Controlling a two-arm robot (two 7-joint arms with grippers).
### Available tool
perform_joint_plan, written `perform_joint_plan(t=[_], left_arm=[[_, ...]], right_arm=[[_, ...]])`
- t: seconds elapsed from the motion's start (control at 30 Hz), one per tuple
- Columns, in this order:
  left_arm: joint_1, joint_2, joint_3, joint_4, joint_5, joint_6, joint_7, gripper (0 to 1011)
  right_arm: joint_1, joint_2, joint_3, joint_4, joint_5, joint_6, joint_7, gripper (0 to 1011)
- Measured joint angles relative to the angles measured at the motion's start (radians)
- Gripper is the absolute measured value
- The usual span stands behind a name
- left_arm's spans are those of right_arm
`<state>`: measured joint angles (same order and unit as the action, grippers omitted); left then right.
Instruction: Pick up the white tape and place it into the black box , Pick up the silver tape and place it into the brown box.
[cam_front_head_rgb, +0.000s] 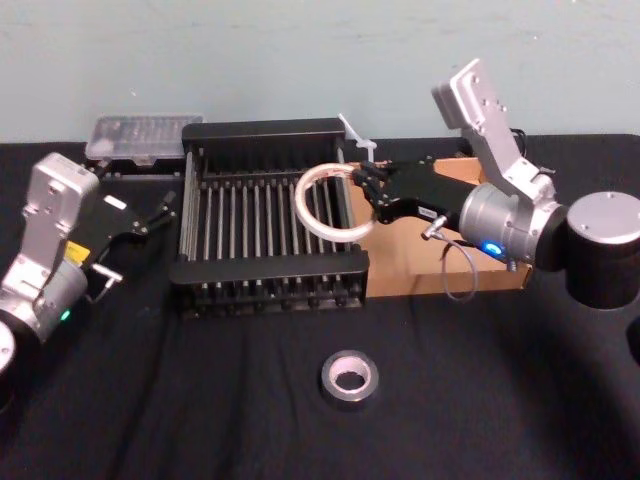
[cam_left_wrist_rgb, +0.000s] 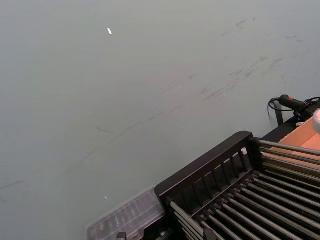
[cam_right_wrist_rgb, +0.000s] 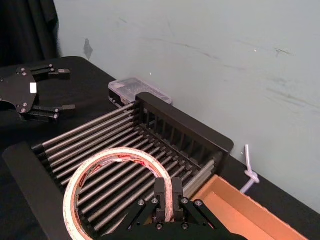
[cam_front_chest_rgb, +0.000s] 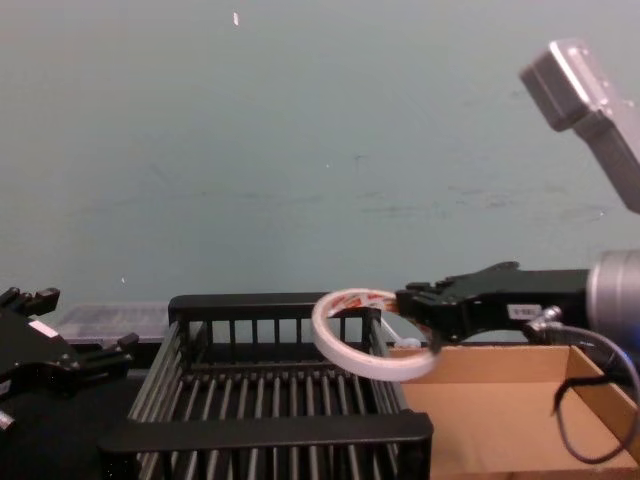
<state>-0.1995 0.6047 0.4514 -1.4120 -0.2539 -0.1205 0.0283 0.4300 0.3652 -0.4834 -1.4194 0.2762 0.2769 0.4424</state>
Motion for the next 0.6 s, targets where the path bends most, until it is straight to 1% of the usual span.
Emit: perform_joint_plan(t=[0.27,0.37,0.6], left_arm=[[0.000,0.000,0.000,0.000,0.000,0.000,0.000,1001],[0.000,0.000,0.000,0.000,0.000,0.000,0.000,1001],[0.000,0.000,0.000,0.000,0.000,0.000,0.000,1001]], right_arm=[[0.040,-0.033,-0.025,0.056,-0.024,-0.010,-0.001,90],[0.060,-0.054,-0.035,0.086,-0.036,-0.012,-0.004,91],[0.083,-0.088,-0.040,0.133,-0.050,-0.019,-0.015,90]])
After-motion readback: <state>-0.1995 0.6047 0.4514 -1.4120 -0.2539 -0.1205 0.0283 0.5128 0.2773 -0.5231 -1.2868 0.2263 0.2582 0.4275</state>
